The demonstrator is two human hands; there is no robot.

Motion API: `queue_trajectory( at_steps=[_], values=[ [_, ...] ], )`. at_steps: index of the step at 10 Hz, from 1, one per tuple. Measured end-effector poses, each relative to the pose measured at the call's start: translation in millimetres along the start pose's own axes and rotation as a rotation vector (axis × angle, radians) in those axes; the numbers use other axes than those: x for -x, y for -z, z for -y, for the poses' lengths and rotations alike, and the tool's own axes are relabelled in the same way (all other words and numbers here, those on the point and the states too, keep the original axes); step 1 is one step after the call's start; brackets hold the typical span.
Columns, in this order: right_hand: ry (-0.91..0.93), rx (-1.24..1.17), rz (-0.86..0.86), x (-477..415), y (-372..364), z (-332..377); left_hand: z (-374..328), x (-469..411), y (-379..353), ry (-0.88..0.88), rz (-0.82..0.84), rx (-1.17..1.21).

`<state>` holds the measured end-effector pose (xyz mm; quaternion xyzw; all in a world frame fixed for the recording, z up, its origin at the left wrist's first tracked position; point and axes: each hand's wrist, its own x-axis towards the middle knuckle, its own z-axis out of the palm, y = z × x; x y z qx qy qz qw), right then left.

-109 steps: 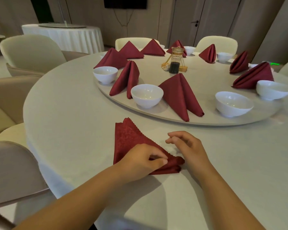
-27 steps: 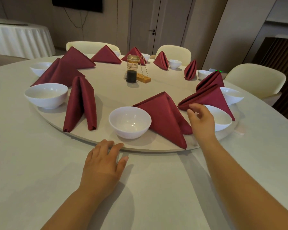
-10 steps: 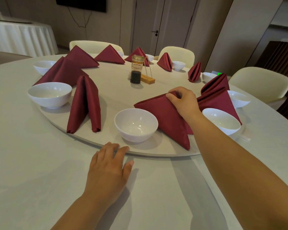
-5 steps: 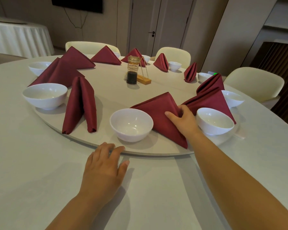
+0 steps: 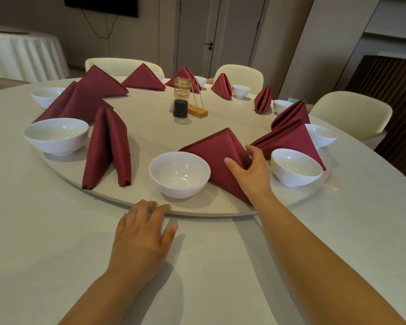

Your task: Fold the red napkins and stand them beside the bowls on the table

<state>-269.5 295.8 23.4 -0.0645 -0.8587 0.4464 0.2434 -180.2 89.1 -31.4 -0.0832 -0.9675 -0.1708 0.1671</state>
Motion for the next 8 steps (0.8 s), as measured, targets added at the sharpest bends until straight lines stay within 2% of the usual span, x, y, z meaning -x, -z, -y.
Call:
queue_trajectory(
  at_steps=[2, 3, 6, 7, 8],
  values=[
    [0.014, 0.129, -0.033, 25, 29, -22, 0, 2, 0, 0.048, 0.049, 0.140],
    [-0.028, 0.203, 0.033, 34, 31, -29, -2, 2, 2, 0.069, 0.027, 0.142],
    [-0.037, 0.251, 0.106, 47, 37, -21, -14, 6, 13, 0.114, 0.102, 0.114],
    [-0.044, 0.113, 0.088, 54, 52, -15, -19, 6, 20, 0.135, 0.072, 0.197],
    [-0.001, -0.086, 0.042, 70, 70, -1, -22, 13, 32, 0.128, -0.086, 0.305]
  ],
)
